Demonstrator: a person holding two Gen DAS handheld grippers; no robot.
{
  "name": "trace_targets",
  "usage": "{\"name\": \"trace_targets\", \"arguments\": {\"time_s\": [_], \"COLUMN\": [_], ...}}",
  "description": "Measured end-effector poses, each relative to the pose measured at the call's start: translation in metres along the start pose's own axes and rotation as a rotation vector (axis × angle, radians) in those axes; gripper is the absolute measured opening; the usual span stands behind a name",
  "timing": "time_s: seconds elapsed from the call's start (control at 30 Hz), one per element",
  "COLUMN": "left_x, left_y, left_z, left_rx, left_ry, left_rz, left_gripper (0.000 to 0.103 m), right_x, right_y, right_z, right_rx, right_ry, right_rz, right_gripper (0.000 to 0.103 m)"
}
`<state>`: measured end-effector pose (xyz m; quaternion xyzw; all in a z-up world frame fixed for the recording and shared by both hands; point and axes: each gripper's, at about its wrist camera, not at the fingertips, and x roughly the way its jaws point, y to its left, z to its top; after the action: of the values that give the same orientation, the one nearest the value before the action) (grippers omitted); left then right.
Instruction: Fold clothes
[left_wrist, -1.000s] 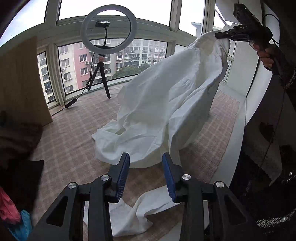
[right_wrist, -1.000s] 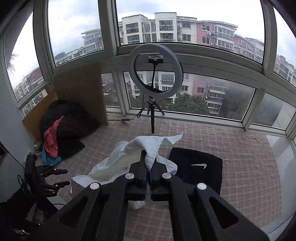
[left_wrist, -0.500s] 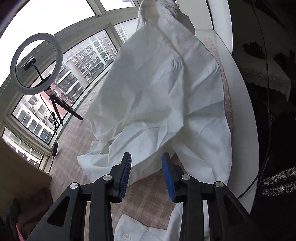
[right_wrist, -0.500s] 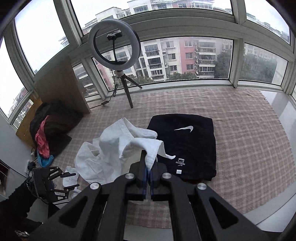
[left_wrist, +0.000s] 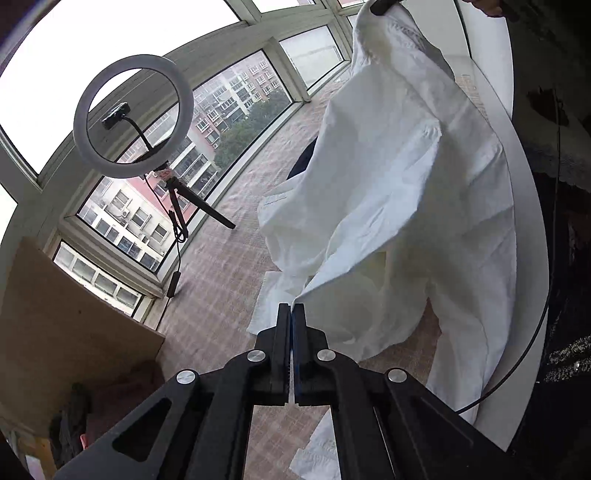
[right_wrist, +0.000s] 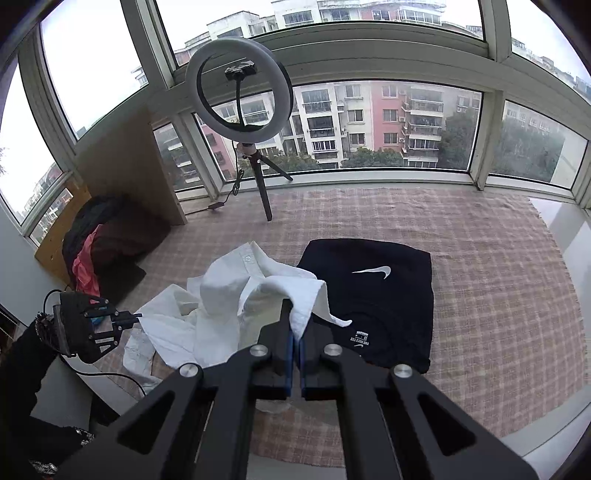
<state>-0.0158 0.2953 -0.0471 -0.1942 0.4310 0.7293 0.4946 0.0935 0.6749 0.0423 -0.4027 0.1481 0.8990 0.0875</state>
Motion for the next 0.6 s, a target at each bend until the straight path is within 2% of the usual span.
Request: {"name": "trace_targets", "arguments": {"time_s": [0.07,0.17,0.3,0.37,0.47,0.6], "left_x": [-0.031,-0.047,0.005,0.029,0.042,0.022], "left_y": [-0.001,-0.033,-0.097,-0.13,-0.151,-0.126], "left_z": [-0.003,-0.014,-0.03,-0.036,-0.043,-0.052], "left_rx": [-0.041,-0.089,-0.198,-0.22,-0.249,-0.346], "left_ry": [-0.022,-0.024,0.039,0.077,0.101,0.073], "left_rz": [0.042,-0.025,-0.267,-0.332,-0.354,-0.336], "left_gripper": [0.0,0.0,0.0,0.0,0.0,0.0], "right_x": [0.002,0.008,0.014,0.015,0.015,0.013], "right_y": [-0.003,-0.005,-0.004,-0.004,-0.007,-0.017], "right_z": [0.007,0.017,0.024,0.026,0.026,0.027], "right_rx": [-0.001,-0.016,-0.036,-0.04,-0.044,-0.023], "right_ry": [-0.005,-0.005,0.0,0.007,0.017,0.019], "right_rz": [0.011,0.026,0.051,0.058,0.05,0.048], "right_gripper": [0.002,0.002,0.002,0.002,0.002,0.002]}}
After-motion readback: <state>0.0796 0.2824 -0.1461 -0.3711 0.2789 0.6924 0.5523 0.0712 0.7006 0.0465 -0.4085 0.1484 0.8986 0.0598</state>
